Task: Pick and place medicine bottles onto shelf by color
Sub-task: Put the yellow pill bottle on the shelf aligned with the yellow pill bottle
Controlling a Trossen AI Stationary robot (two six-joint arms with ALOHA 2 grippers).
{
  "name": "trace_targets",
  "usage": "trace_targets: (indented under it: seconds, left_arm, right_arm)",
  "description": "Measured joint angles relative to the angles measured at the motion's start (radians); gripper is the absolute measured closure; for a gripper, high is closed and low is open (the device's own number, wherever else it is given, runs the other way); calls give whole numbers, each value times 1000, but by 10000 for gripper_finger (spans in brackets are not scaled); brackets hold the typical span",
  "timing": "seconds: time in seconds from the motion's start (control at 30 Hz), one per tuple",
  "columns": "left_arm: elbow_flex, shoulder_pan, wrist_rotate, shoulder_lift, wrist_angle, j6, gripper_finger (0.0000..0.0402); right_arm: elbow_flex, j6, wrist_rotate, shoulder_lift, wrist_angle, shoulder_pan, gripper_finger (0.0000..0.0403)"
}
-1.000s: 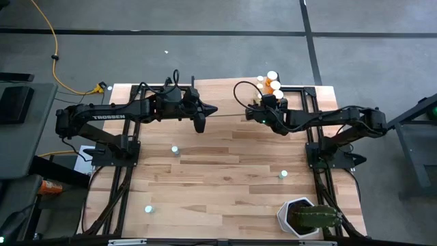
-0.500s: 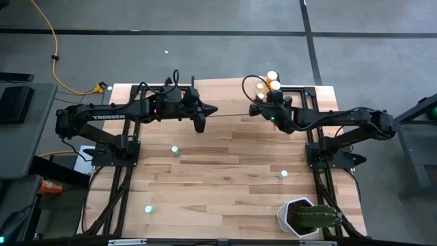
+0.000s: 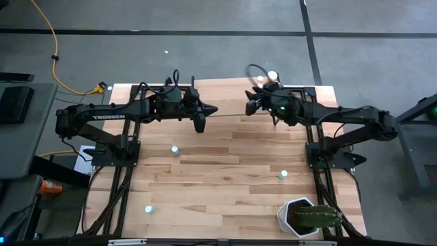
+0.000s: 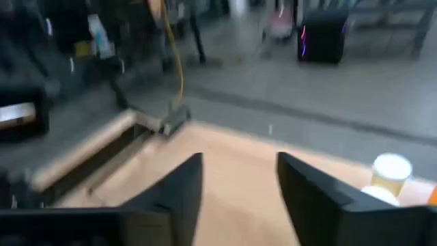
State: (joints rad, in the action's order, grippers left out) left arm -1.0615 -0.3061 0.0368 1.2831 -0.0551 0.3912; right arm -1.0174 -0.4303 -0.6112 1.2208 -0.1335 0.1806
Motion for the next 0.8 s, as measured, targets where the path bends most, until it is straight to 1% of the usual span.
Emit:
trace_targets:
  seconds: [0.07,0.13,0.17,0.2,0.23,0.3,0.37,0.47,0.57,0.8]
  left_arm:
    - [0,-1,0,0,2,0,401]
    - [0,-1,0,0,3,0,401]
    - [0,-1,0,0,3,2,401]
    - [0,-1,0,0,3,1,401]
    - [0,-1,0,0,4,1,401]
    - [0,-1,0,0,4,1,401]
    - [0,-1,1,0,5,1,401]
    - [0,-1,2,0,7,2,401]
    - [0,-1,2,0,8,17,401]
    - [0,-1,1,0,8,51,401]
  right_arm:
    - [-102,-34,69,61,-150,0,296]
    - [-202,-27,138,128,-306,0,362]
    - [-246,-8,181,161,-384,0,381]
    - [-286,5,215,195,-466,0,389]
    - [-315,3,243,225,-550,1,386]
    - [-353,-14,265,275,-709,4,381]
    - [-361,-25,252,301,-792,14,393]
    - [-356,-56,236,310,-795,39,398]
    - [-356,-110,196,312,-808,67,400]
    - [-357,-118,170,313,-825,103,402]
